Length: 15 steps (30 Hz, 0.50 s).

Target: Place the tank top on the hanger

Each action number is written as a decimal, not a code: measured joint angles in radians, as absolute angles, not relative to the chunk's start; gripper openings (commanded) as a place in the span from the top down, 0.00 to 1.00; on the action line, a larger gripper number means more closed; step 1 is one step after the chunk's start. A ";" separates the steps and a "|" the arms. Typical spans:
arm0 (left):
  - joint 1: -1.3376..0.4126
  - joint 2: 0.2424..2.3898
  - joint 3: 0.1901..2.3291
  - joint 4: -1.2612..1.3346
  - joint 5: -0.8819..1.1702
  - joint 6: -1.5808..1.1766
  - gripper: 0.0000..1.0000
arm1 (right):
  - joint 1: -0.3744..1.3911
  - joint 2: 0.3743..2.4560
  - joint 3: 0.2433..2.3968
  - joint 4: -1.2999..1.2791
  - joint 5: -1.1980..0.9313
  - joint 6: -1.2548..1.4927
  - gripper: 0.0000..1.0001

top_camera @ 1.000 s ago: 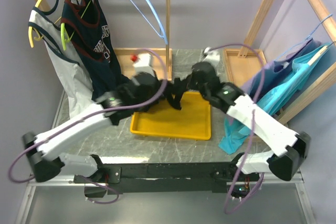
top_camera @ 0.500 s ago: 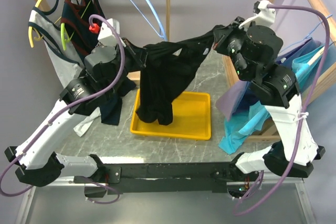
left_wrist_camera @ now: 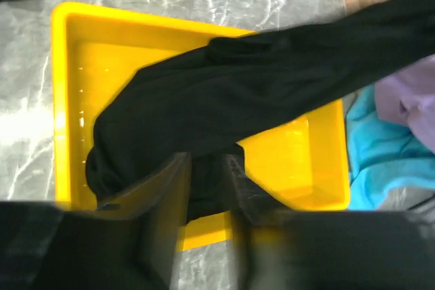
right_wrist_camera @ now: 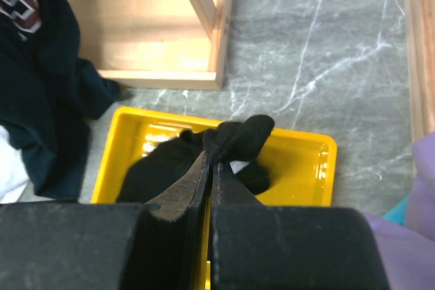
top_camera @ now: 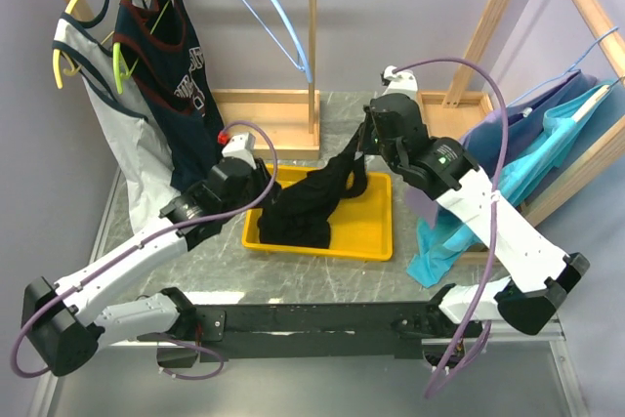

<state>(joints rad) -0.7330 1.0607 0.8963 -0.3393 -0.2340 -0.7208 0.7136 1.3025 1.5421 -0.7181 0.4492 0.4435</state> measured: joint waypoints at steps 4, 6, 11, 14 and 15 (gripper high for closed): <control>-0.732 1.010 0.854 -0.267 -0.178 -0.717 0.20 | 0.713 1.284 1.542 -0.688 0.421 0.429 1.00; -0.732 0.991 0.854 -0.231 -0.169 -0.710 0.28 | 0.713 1.270 1.539 -0.676 0.393 0.424 1.00; -0.726 1.060 0.928 -0.175 -0.129 -0.680 0.45 | 0.754 1.182 1.412 -0.624 0.352 0.437 1.00; -0.723 1.146 0.965 -0.114 -0.057 -0.651 0.42 | 0.782 1.139 1.292 -0.604 0.338 0.461 1.00; -0.722 1.169 0.965 -0.093 -0.025 -0.642 0.38 | 0.789 1.138 1.261 -0.603 0.332 0.469 1.00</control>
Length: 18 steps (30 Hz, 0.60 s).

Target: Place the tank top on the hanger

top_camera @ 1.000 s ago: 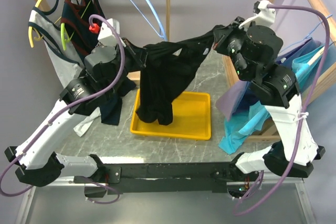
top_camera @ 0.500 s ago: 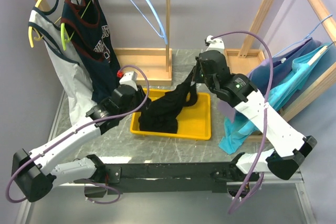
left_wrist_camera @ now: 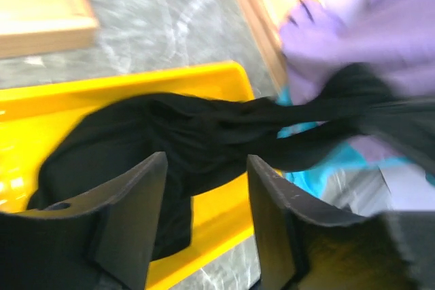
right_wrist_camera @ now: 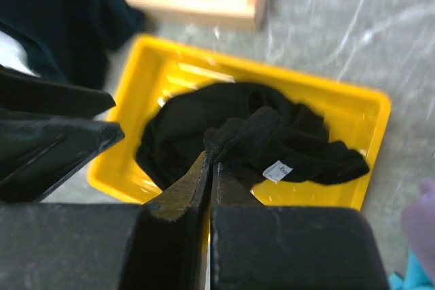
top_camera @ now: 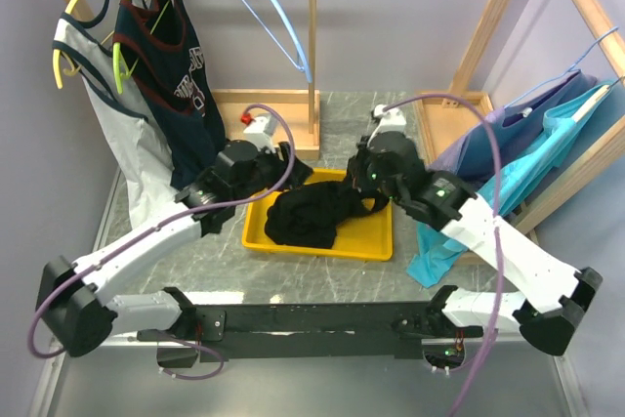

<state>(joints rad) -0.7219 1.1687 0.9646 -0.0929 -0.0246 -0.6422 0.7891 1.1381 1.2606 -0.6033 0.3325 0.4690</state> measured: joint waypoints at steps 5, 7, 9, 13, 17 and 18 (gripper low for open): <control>-0.722 1.201 0.909 0.000 0.112 -0.620 0.37 | 0.801 1.219 1.219 -0.582 0.310 0.487 0.98; -0.723 1.198 0.889 0.019 0.120 -0.621 0.36 | 0.801 1.285 1.260 -0.582 0.294 0.487 0.91; -0.723 1.182 0.865 0.017 0.091 -0.629 0.35 | 0.803 1.365 1.319 -0.567 0.273 0.489 0.71; -0.723 1.106 0.808 -0.031 -0.022 -0.677 0.33 | 0.812 1.515 1.406 -0.521 0.229 0.497 0.48; -0.722 0.993 0.733 -0.082 -0.133 -0.730 0.30 | 0.834 1.603 1.424 -0.510 0.208 0.501 0.32; -0.722 0.965 0.718 -0.096 -0.159 -0.744 0.30 | 0.838 1.611 1.424 -0.513 0.208 0.501 0.30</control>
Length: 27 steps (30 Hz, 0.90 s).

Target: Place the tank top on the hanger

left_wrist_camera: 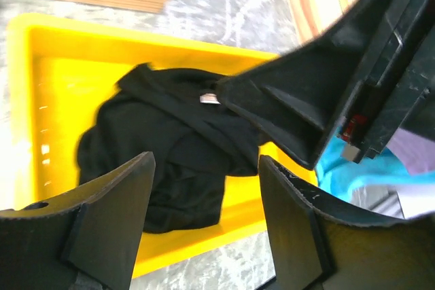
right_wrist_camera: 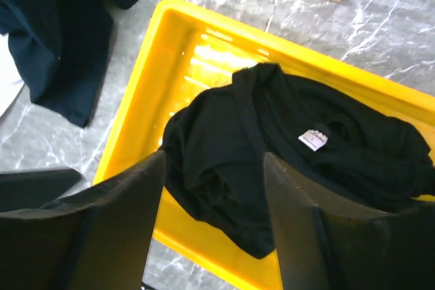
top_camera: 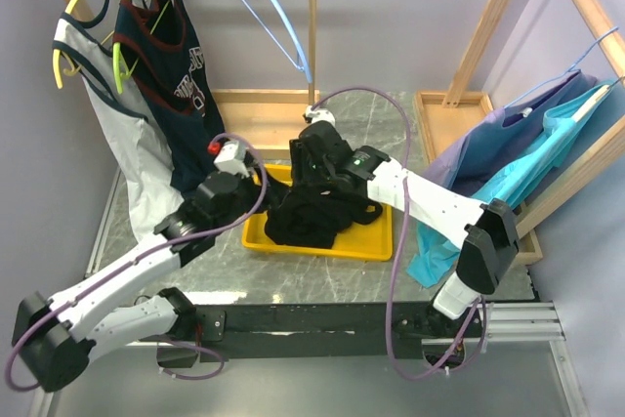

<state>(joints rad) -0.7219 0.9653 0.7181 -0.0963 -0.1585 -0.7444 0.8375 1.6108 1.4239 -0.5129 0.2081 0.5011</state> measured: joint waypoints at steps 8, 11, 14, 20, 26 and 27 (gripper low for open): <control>-0.722 0.854 0.750 -0.192 -0.276 -0.773 0.29 | 0.846 1.433 1.338 -0.514 0.282 0.509 0.27; -0.722 0.900 0.909 -0.244 -0.324 -0.750 0.29 | 0.846 1.255 1.239 -0.509 0.323 0.528 0.26; -0.721 1.020 1.180 -0.272 -0.383 -0.705 0.26 | 0.846 1.133 1.199 -0.514 0.354 0.543 0.26; -0.719 1.373 1.827 -0.335 -0.532 -0.572 0.24 | 0.846 1.089 1.155 -0.518 0.368 0.562 0.26; -0.717 1.707 2.267 -0.400 -0.669 -0.405 0.24 | 0.846 1.083 1.110 -0.540 0.354 0.579 0.26; -0.717 1.742 2.283 -0.397 -0.688 -0.374 0.24 | 0.846 1.078 1.104 -0.542 0.353 0.582 0.26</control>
